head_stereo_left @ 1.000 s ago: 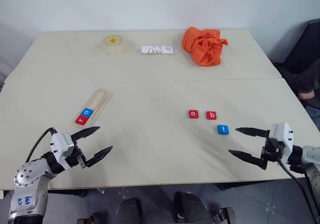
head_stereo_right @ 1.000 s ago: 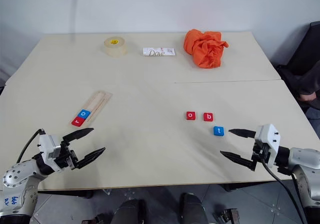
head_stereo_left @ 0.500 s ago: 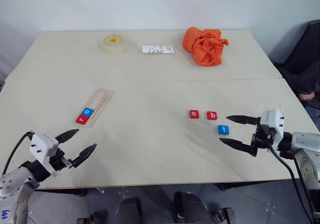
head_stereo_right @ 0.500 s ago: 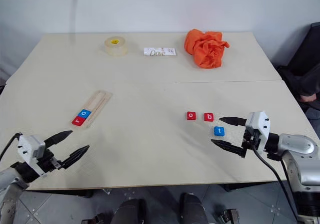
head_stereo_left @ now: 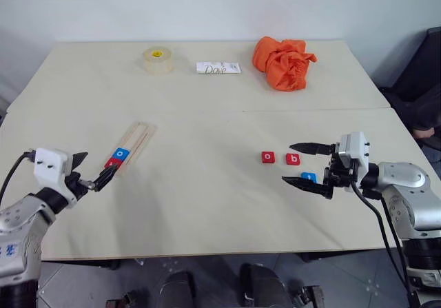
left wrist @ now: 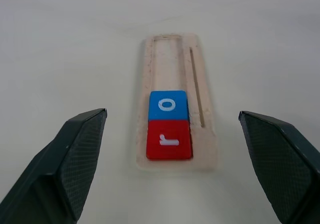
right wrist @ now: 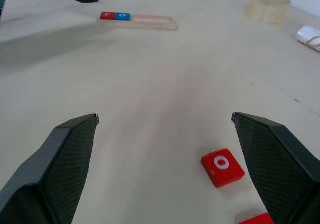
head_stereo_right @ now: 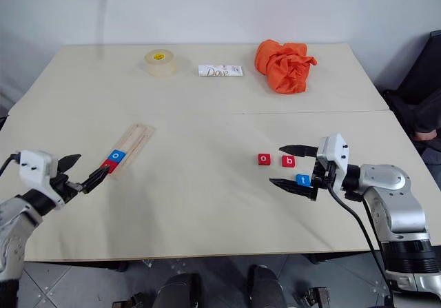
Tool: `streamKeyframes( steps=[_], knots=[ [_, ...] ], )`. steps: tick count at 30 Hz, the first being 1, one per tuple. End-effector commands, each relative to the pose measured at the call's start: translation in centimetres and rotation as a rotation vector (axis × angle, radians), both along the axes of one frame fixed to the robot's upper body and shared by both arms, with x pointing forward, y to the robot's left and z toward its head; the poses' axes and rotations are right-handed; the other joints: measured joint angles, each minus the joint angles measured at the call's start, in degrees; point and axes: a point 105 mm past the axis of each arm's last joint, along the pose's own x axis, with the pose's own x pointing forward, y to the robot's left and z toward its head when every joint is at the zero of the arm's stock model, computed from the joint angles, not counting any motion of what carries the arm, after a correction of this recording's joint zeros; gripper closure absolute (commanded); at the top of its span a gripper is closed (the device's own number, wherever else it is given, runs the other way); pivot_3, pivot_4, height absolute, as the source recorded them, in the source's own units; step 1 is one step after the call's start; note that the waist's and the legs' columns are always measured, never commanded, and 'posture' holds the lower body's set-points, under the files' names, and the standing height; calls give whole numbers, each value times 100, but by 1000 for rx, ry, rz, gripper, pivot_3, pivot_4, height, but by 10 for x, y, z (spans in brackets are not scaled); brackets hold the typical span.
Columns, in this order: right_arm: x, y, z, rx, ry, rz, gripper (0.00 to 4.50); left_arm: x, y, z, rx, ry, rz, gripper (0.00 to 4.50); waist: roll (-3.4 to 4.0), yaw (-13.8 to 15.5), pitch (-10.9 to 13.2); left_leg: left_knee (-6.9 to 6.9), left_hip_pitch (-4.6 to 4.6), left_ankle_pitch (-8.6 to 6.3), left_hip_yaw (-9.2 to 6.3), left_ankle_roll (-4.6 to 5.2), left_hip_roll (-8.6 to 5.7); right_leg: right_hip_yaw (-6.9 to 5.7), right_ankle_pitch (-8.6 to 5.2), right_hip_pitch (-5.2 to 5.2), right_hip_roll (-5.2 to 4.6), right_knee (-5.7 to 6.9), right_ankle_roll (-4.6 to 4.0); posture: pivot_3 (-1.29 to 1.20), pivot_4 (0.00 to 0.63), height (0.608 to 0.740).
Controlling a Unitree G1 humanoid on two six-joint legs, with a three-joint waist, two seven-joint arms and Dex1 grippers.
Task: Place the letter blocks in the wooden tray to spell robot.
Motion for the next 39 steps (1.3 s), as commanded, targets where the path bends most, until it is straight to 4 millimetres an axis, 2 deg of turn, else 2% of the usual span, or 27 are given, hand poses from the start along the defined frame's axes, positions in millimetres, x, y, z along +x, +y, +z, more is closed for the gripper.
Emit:
streamKeyframes(
  steps=[1,11,22,26,27,30,35,39],
  knots=[
    [-4,6,8,10,-29,34,35,13,2,-2,25,35,-1,0,-1,1,0,0,-1,2,-1,-1,0,0,0,-1,1,1,0,0,150,740],
    [-10,4,8,0,-27,34,35,29,-5,-20,34,98,-33,0,-2,-20,1,1,-1,3,2,-3,1,1,0,-3,1,6,0,0,150,740],
    [-8,2,7,-1,-31,21,35,23,-6,-43,86,252,-52,0,-2,-15,1,4,0,3,1,-3,0,2,0,-2,0,9,0,0,150,740],
    [-6,2,6,2,-39,20,0,17,-1,-59,123,341,-34,832,6,-22,-4,1,9,3,7,-3,-1,8,0,0,-1,11,0,0,150,740],
    [-7,1,6,2,-40,20,0,18,-1,-57,123,328,-31,1097,9,-24,-6,-1,14,3,10,-3,-1,11,0,2,-1,11,0,0,150,740],
    [-7,0,6,0,-43,18,0,24,-5,-45,94,251,-48,1101,9,-25,-6,-5,32,3,21,-3,0,24,0,5,1,17,0,0,150,740],
    [-5,-3,9,-7,-56,9,0,27,-48,-3,103,30,-314,1101,2,-6,-1,-2,37,3,28,-3,-1,30,0,8,0,20,0,0,150,740],
    [-6,-5,10,-7,-65,0,0,22,-74,10,139,-14,-459,1101,-5,18,2,0,25,3,27,-3,-1,30,0,1,0,18,0,0,150,740]
  ],
)
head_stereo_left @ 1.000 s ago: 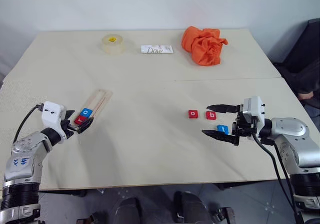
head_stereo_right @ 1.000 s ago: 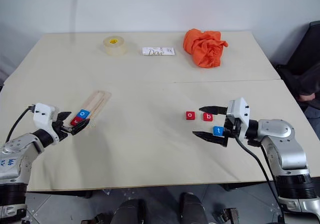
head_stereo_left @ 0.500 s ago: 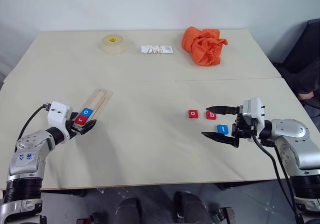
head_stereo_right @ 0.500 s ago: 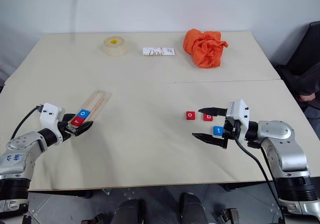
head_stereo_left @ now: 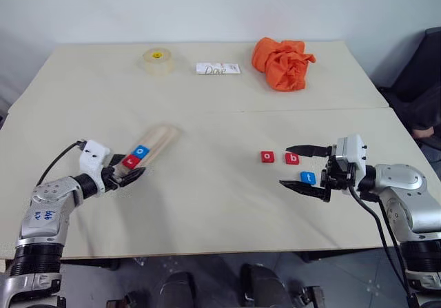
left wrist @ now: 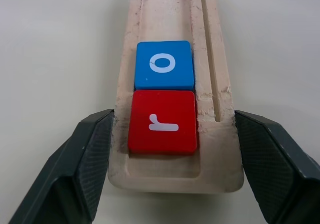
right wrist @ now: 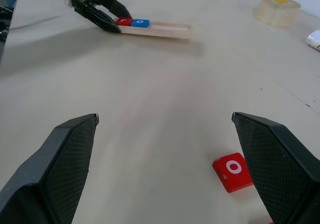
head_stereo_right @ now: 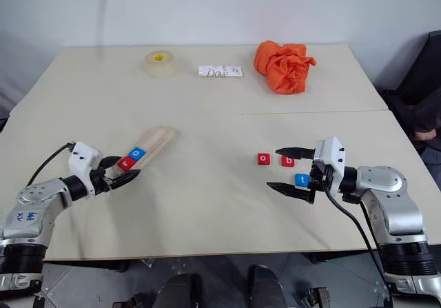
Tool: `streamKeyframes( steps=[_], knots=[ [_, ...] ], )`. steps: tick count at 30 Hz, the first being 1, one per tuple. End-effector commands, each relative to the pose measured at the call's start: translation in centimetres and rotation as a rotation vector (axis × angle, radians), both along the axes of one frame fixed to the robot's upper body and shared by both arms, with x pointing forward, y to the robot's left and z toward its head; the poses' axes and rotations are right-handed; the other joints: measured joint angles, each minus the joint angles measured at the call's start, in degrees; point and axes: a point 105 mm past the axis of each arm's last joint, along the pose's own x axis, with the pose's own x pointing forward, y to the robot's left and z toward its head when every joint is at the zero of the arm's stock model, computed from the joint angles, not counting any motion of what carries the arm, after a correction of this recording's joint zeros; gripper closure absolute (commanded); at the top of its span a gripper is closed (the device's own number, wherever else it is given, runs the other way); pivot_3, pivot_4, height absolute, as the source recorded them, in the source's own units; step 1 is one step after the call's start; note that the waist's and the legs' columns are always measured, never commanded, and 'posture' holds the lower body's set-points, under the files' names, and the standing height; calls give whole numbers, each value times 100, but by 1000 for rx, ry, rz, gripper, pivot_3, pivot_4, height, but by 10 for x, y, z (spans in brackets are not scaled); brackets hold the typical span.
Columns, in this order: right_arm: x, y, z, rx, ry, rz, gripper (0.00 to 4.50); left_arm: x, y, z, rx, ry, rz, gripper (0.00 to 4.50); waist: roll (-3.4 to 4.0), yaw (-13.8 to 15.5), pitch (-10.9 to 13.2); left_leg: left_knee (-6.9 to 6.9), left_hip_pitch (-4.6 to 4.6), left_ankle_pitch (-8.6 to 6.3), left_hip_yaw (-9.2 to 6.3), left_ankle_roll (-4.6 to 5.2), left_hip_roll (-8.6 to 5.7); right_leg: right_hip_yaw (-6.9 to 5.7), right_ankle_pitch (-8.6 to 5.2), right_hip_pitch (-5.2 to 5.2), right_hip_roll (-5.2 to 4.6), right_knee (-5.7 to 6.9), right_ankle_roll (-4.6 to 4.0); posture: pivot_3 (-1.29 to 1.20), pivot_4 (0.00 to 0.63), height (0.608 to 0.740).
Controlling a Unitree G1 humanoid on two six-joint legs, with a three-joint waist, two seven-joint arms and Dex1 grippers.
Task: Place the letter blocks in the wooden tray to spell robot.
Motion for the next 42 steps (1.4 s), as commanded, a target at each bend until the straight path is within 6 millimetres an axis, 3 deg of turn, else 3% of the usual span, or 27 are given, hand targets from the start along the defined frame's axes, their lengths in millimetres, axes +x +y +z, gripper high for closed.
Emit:
streamKeyframes(
  steps=[1,9,21,42],
  knots=[
    [-3,-6,15,0,-72,-14,0,-6,-29,27,45,-104,-184,1101,0,10,0,-1,0,0,1,0,-1,0,0,0,0,-1,0,0,150,740],
    [-9,-10,10,-12,-64,-32,0,-24,-73,26,113,-80,-516,1101,0,101,0,-1,1,-1,4,0,1,3,0,-1,4,-3,0,0,150,740],
    [-21,-22,7,-18,-70,-113,0,-23,-132,2,206,4,-744,1101,0,136,0,7,-5,-1,3,2,-4,12,2,-2,7,-4,5,0,150,740],
    [-29,-27,4,-16,-65,-176,0,-31,-169,-11,241,18,-845,1101,-1,131,1,33,-15,-4,-4,8,-3,26,8,-1,16,-1,15,0,150,740]
  ],
)
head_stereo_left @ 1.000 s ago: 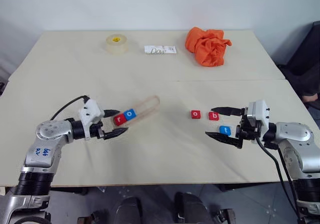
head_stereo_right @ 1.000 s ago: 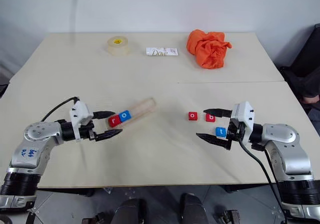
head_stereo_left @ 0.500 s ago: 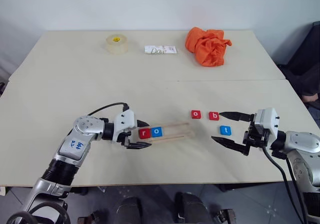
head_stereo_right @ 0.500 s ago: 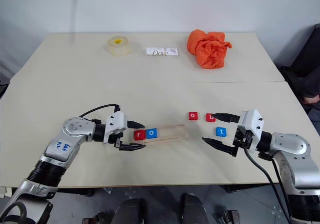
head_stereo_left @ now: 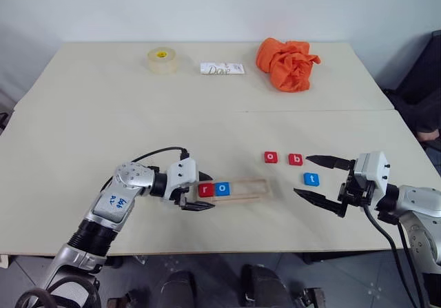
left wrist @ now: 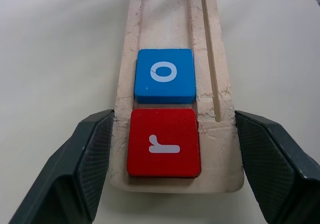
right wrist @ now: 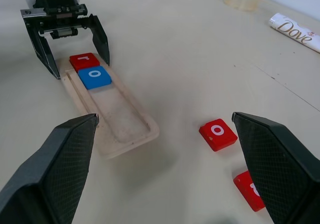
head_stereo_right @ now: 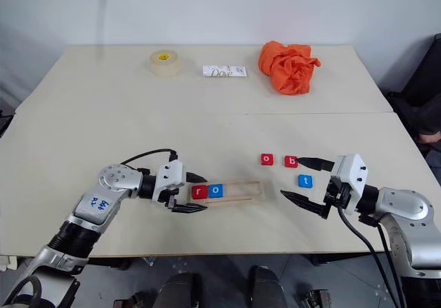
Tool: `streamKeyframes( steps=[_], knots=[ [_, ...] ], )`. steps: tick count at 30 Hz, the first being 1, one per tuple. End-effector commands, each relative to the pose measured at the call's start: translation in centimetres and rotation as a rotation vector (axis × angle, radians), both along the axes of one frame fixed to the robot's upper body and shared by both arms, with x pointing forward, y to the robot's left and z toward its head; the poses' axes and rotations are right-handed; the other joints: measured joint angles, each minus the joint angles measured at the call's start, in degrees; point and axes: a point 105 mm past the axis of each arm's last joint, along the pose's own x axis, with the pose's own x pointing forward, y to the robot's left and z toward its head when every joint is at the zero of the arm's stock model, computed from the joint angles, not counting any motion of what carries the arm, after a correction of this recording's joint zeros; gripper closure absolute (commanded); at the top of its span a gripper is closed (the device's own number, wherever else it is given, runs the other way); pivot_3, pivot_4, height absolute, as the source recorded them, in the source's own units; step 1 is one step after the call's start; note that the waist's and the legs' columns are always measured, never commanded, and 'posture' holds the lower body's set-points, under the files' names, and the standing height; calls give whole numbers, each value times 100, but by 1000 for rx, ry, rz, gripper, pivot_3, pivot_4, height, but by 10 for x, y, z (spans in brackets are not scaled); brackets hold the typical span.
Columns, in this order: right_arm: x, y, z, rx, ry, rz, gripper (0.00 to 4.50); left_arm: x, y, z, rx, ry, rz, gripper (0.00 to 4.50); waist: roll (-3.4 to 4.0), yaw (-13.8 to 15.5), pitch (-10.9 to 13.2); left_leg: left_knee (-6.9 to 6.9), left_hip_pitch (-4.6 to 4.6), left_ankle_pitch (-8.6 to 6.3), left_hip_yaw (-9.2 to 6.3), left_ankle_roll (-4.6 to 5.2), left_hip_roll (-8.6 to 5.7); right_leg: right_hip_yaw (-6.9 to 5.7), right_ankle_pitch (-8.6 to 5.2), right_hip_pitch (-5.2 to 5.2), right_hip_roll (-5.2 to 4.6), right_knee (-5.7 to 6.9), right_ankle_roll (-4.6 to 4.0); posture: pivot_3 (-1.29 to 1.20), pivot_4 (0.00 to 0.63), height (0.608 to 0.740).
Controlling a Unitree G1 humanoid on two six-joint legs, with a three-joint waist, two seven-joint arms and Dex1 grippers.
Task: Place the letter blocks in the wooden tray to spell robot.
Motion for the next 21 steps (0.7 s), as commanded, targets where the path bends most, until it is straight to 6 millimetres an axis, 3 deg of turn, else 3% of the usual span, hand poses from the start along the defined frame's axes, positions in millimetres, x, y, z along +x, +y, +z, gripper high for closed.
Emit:
streamKeyframes(
  steps=[1,12,15,21],
  knots=[
    [-1,-3,12,-6,-43,-5,0,-1,-16,12,-12,-51,-55,1101,0,5,0,3,-1,0,0,0,0,0,0,0,0,0,1,0,150,740],
    [-2,1,11,1,-47,-6,0,-1,-29,9,5,-50,-87,1101,0,57,0,13,-7,-1,-3,2,1,0,2,0,2,2,4,0,150,740],
    [-3,0,10,2,-46,-10,0,1,-31,10,1,-56,-76,115,0,82,0,17,-9,-1,-3,3,0,0,3,0,1,2,5,0,150,740],
    [-1,-4,11,3,-48,-29,0,0,-22,17,2,-66,-48,24,0,107,0,23,-11,-3,-4,5,1,1,3,0,1,2,6,0,150,740]
  ],
)
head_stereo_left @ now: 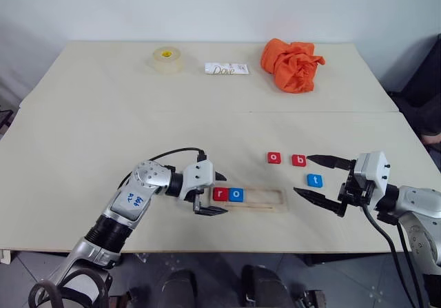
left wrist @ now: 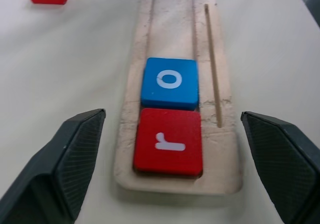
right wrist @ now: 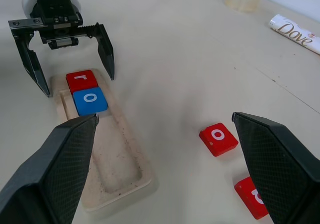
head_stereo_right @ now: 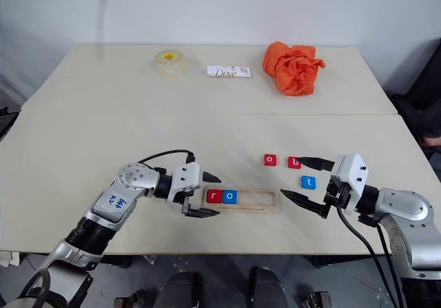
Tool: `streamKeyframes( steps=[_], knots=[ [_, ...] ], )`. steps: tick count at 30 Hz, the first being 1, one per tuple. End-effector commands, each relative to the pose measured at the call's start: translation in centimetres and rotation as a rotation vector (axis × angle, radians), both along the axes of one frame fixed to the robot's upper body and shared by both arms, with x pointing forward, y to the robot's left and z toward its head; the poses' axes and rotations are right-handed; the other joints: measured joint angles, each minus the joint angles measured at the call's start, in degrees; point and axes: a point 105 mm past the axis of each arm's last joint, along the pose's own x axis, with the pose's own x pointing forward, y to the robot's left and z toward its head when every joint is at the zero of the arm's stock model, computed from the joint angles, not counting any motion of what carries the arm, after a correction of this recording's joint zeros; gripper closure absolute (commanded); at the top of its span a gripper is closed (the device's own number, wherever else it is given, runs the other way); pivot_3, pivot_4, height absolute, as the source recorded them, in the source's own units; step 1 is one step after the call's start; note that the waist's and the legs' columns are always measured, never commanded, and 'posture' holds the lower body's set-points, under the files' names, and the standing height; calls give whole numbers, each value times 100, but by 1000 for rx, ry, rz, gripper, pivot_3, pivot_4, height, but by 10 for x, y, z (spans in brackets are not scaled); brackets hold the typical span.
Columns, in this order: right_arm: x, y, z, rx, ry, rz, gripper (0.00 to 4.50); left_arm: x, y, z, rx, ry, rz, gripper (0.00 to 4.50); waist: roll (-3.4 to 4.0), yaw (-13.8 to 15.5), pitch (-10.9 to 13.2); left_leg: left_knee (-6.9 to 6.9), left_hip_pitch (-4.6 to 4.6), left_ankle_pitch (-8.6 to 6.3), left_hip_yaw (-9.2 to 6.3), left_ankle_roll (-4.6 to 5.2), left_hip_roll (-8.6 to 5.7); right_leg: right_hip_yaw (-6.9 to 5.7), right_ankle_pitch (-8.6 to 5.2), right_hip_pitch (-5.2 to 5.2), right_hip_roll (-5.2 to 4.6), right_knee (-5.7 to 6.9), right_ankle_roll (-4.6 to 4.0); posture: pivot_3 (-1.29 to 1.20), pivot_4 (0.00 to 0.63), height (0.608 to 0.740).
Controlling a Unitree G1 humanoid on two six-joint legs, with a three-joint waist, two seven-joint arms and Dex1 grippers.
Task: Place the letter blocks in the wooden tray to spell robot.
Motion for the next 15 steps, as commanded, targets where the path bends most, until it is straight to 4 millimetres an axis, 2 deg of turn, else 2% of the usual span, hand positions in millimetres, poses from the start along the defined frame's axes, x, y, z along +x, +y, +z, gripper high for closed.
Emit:
streamKeyframes(
  steps=[1,5,8,10,15],
  knots=[
    [-1,-5,11,4,-42,-18,0,-1,6,16,-23,-59,-2,24,0,1,0,0,0,0,0,0,0,0,0,0,0,0,0,0,150,740],
    [1,-13,10,46,-27,-94,0,-4,23,30,-79,-68,10,24,0,-4,0,0,0,-1,0,1,2,0,0,-1,0,1,0,0,150,740],
    [6,-27,1,73,56,-268,0,-14,44,41,-155,-70,3,24,1,-7,0,0,-1,-1,-1,1,1,-1,0,0,-1,0,0,0,150,740],
    [10,-33,2,130,55,-367,0,-17,59,42,-185,-76,15,24,2,-10,-1,0,-1,-3,-1,2,3,0,-1,0,-2,0,-1,0,150,740],
    [12,-33,2,185,72,-475,0,-22,73,43,-333,-124,-8,24,5,-3,-1,2,-1,-4,-1,4,3,-1,1,0,-2,1,-1,0,150,740]
  ],
)
